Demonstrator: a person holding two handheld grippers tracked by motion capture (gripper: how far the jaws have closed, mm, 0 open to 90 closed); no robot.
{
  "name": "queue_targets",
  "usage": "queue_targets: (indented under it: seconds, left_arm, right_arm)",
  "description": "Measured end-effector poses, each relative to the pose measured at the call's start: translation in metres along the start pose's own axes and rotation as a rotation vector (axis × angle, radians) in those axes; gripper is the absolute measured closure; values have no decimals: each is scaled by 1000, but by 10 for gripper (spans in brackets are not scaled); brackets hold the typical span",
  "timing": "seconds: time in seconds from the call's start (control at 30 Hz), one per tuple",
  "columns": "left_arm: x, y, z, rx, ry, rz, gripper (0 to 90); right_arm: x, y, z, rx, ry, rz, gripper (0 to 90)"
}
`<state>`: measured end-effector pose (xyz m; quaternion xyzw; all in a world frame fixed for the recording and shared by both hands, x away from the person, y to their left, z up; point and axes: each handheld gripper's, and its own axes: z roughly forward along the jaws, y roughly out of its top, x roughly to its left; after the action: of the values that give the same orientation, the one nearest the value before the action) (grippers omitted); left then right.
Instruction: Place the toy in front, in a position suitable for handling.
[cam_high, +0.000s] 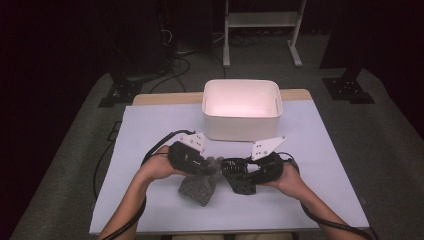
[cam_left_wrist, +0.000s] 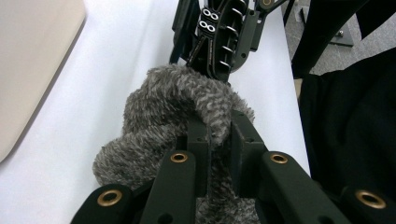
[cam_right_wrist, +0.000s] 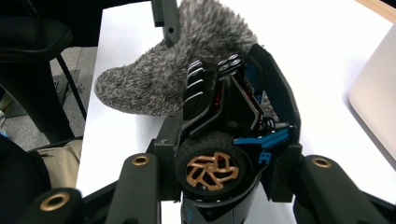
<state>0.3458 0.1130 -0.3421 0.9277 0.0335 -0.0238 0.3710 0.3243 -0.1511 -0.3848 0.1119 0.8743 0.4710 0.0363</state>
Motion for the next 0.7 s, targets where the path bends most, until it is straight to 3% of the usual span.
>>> queue_targets:
  seconds: [0.27, 0.47, 0.57, 0.7]
  left_arm:
    - [-3, 3, -14, -13, 12, 17, 805]
    - [-8, 8, -30, -37, 31, 37, 805]
    - [-10, 9, -26, -12, 27, 41, 804]
    - [-7, 3, -21, -4, 15, 20, 804]
  right_arm:
    - [-1, 6, 7, -29, 27, 6, 563]
    - [1, 18, 19, -33, 55, -25, 563]
    - [1, 17, 26, -25, 71, -20, 562]
    - [1, 16, 28, -33, 59, -12, 559]
